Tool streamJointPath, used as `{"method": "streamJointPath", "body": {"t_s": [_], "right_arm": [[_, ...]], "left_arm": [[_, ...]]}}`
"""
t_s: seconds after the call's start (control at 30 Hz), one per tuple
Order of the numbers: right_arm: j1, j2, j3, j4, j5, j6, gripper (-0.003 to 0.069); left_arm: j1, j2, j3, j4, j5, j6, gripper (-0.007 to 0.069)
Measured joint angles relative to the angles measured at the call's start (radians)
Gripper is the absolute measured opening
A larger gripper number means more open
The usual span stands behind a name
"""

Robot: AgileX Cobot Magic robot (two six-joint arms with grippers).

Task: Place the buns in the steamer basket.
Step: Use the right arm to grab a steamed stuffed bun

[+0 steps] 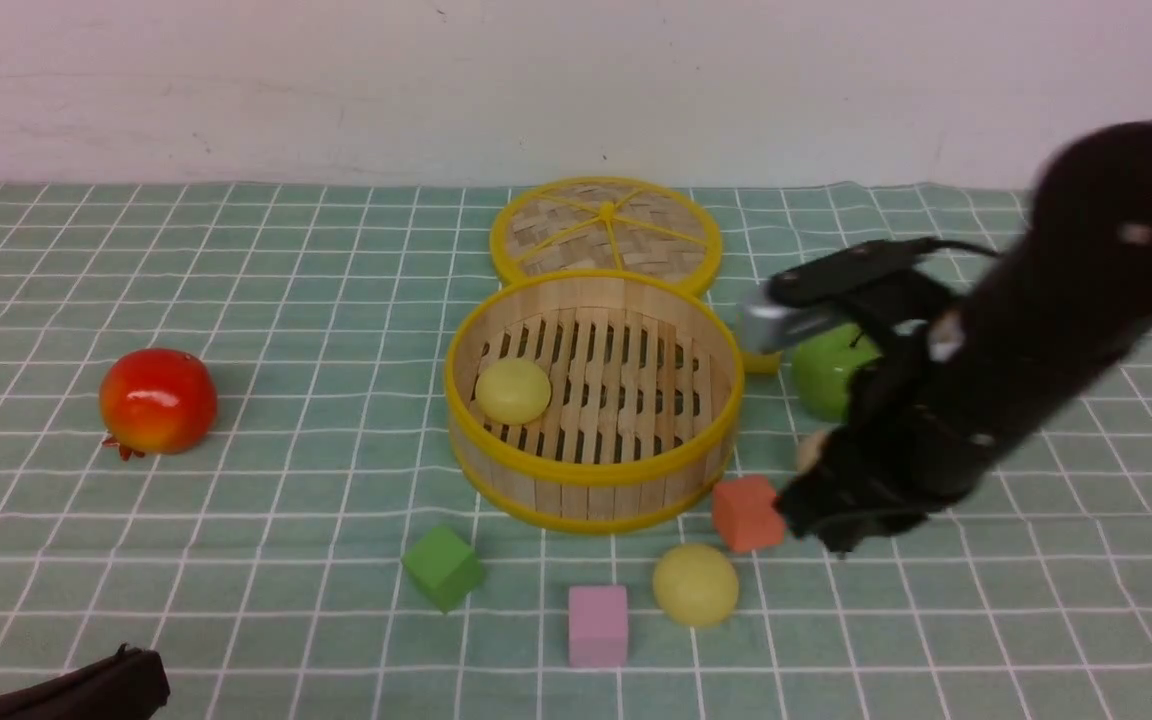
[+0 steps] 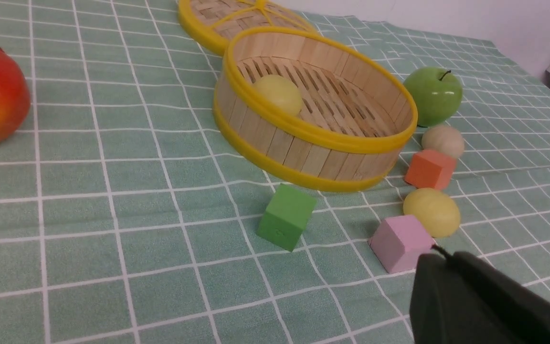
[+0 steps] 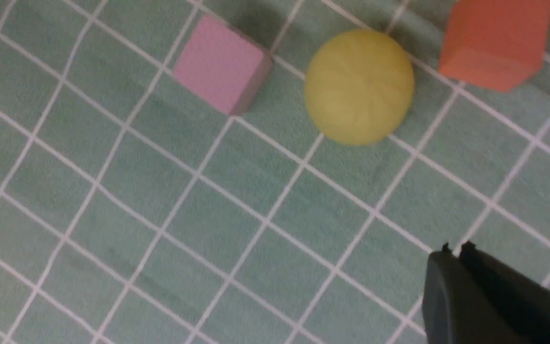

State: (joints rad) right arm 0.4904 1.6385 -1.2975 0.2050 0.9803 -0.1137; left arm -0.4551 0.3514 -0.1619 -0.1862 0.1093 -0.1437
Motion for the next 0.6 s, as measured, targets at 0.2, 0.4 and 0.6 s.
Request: {"method": "streamJointPath", "body": {"t_s": [0.2,0.4,0.6], "right_arm": [[0.039,0.170,-0.111,-0.004,0.013,0.015,0.0053],[0.051,0.285,-0.179,-0.004,0.007,0.054,0.0195],[0.051,0.314,-0.183,-0.004,-0.044,0.066,0.0318]], "left_arm": [[0.000,0.000,0.000,0.000,0.000,0.000,-0.0013],[0.000,0.000,0.000,0.000,0.000,0.000,-0.0009],[0.000,0.000,0.000,0.000,0.000,0.000,-0.0005]]}}
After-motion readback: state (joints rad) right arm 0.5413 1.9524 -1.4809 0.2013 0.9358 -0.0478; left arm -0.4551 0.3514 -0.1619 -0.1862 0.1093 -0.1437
